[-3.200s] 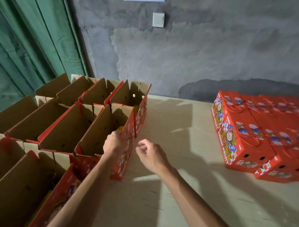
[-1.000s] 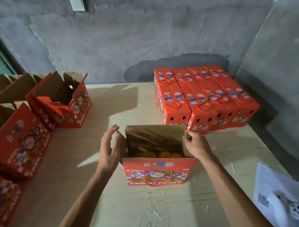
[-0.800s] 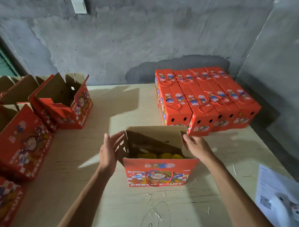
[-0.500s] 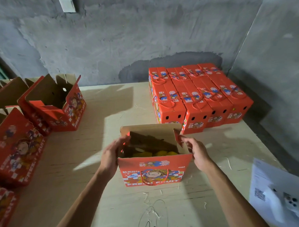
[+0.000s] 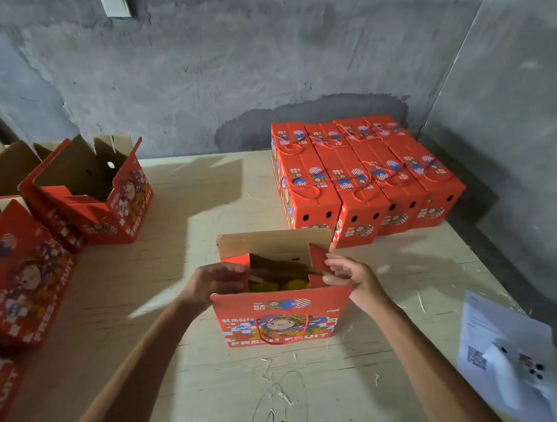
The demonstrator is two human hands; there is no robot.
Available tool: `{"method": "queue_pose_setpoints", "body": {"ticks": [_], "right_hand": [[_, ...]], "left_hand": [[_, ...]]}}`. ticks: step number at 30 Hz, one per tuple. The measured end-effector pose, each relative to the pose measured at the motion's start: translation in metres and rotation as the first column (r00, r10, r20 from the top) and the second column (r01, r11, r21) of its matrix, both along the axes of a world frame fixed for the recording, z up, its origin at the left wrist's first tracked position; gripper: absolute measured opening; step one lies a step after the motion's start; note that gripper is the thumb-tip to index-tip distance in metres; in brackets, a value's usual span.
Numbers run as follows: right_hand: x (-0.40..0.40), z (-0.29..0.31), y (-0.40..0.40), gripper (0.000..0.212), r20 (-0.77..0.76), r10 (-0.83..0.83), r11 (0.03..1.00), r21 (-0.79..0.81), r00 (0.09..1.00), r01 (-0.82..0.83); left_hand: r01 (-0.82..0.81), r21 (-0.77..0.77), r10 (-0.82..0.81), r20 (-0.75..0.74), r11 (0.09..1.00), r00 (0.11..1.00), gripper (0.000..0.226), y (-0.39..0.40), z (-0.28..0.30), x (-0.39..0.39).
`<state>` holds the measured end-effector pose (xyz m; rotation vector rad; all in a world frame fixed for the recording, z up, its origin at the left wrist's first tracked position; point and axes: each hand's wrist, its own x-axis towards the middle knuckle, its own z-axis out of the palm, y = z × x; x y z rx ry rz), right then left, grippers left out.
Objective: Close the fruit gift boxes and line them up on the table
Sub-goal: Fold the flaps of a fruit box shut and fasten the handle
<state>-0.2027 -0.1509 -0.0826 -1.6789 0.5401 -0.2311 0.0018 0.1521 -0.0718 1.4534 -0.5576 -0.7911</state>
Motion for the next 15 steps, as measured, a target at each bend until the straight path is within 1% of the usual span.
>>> {"method": "queue_pose_setpoints", "body": {"ticks": [2, 3, 4, 5, 6, 7, 8, 9, 10, 11, 12, 14, 15], "right_hand": [[0.007, 0.002, -0.004, 0.042, 0.012, 0.005, 1.000, -0.012, 1.000, -0.005], [0.010, 0.003, -0.006, 0.043, 0.003, 0.027, 0.998, -0.062, 1.000, -0.027], [0.014, 0.006, -0.009, 0.043, -0.022, 0.065, 0.986, -0.149, 0.998, -0.067], [0.016, 0.008, -0.013, 0.047, -0.074, 0.111, 0.948, -0.292, 0.991, -0.128], [0.019, 0.010, -0.015, 0.051, -0.139, 0.163, 0.889, -0.409, 0.977, -0.206], [0.022, 0.012, -0.017, 0.051, -0.195, 0.196, 0.837, -0.477, 0.961, -0.268], [0.023, 0.014, -0.017, 0.048, -0.235, 0.229, 0.799, -0.509, 0.945, -0.320], [0.025, 0.015, -0.017, 0.047, -0.288, 0.260, 0.733, -0.563, 0.922, -0.383], [0.025, 0.014, -0.016, 0.047, -0.343, 0.283, 0.654, -0.615, 0.896, -0.442], [0.023, 0.013, -0.015, 0.042, -0.381, 0.286, 0.589, -0.653, 0.879, -0.475], [0.021, 0.011, -0.014, 0.035, -0.373, 0.276, 0.564, -0.683, 0.886, -0.463], [0.012, 0.008, -0.012, 0.027, -0.298, 0.254, 0.591, -0.705, 0.920, -0.392], [0.007, 0.006, -0.011, 0.025, -0.250, 0.255, 0.614, -0.705, 0.934, -0.356]], "left_hand": [[0.048, 0.058, -0.048, -0.002, 0.997, 0.999, 0.023, -0.004, 0.001, 0.004], [0.068, 0.111, -0.068, 0.001, 0.992, 0.998, 0.019, -0.007, 0.002, 0.008], [0.074, 0.161, -0.076, 0.008, 0.984, 0.997, 0.018, -0.010, 0.004, 0.010], [0.064, 0.240, -0.083, 0.069, 0.969, 0.994, 0.018, -0.012, 0.005, 0.012], [0.051, 0.313, -0.113, 0.184, 0.948, 0.976, 0.018, -0.013, 0.004, 0.014], [0.047, 0.347, -0.169, 0.330, 0.937, 0.929, 0.016, -0.014, 0.002, 0.015], [0.062, 0.354, -0.225, 0.441, 0.933, 0.869, 0.016, -0.016, 0.001, 0.014], [0.061, 0.367, -0.251, 0.496, 0.928, 0.832, 0.017, -0.016, 0.001, 0.011], [0.056, 0.375, -0.252, 0.500, 0.925, 0.829, 0.015, -0.016, 0.001, 0.009], [0.045, 0.376, -0.247, 0.510, 0.926, 0.824, 0.012, -0.014, -0.001, 0.008], [0.042, 0.358, -0.238, 0.525, 0.933, 0.817, 0.009, -0.013, -0.001, 0.006], [0.030, 0.313, -0.221, 0.597, 0.949, 0.771, 0.006, -0.006, -0.004, 0.004], [0.027, 0.269, -0.203, 0.651, 0.963, 0.732, 0.006, 0.000, -0.005, 0.002]]}}
